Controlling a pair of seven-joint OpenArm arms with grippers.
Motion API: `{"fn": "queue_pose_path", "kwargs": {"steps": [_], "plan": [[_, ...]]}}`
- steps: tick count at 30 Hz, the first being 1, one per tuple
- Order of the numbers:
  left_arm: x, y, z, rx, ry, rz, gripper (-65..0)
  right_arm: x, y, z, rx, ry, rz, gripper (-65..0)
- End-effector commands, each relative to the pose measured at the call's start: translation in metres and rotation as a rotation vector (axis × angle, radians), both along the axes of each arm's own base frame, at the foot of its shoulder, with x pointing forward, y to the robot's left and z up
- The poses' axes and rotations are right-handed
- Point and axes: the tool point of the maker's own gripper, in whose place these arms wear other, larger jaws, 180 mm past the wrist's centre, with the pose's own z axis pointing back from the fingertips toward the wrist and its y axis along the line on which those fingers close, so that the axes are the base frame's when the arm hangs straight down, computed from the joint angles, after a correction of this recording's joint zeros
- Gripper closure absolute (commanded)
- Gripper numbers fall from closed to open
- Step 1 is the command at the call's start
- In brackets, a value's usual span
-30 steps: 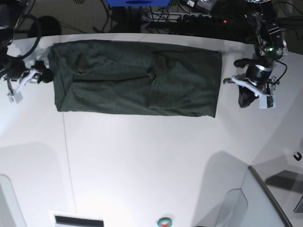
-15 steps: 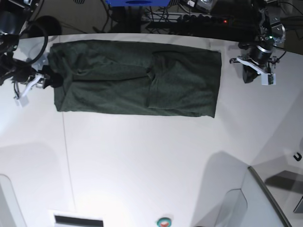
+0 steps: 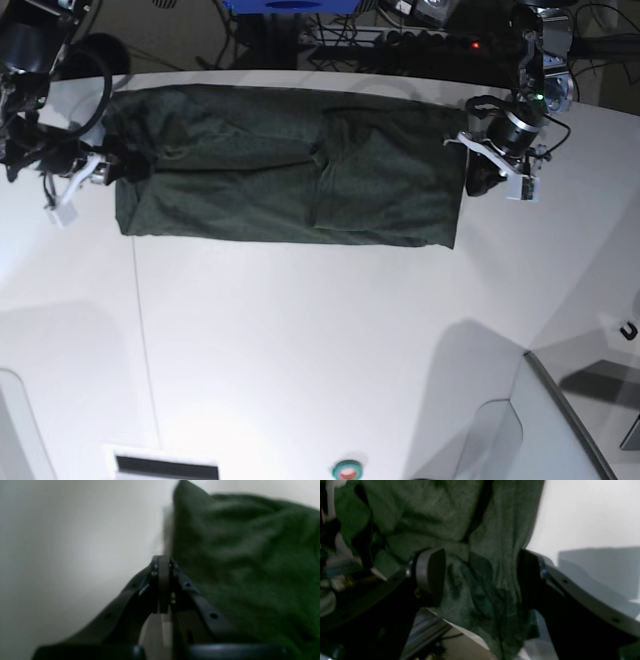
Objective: Layout the t-shirt on the table in an organized manner, then fold the t-shirt properly
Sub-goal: 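Grasp both ends of the folded band with both grippers, then lift and fold the band end over toward the right gripper with the left gripper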
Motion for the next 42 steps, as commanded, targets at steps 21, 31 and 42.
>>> {"fn": "queue_pose_path", "kwargs": {"steps": [21,31,42], "plan": [[0.014,-0.026,0.003,-0.068,-0.041,-0.001,0.0,-0.030,0.037,-0.021,0.003,0.124,0.105,-38.3],[0.012,-0.059,-0.002,-0.094,-0.024,-0.077,0.0,-0.023,0.033,-0.020,-0.003,0.092,0.083,-31.7],[0.011,-0.065,-0.004,-0.101,-0.020,-0.087,0.0,-0.008,0.031,-0.014,-0.011,0.051,0.074,-0.6]]}}
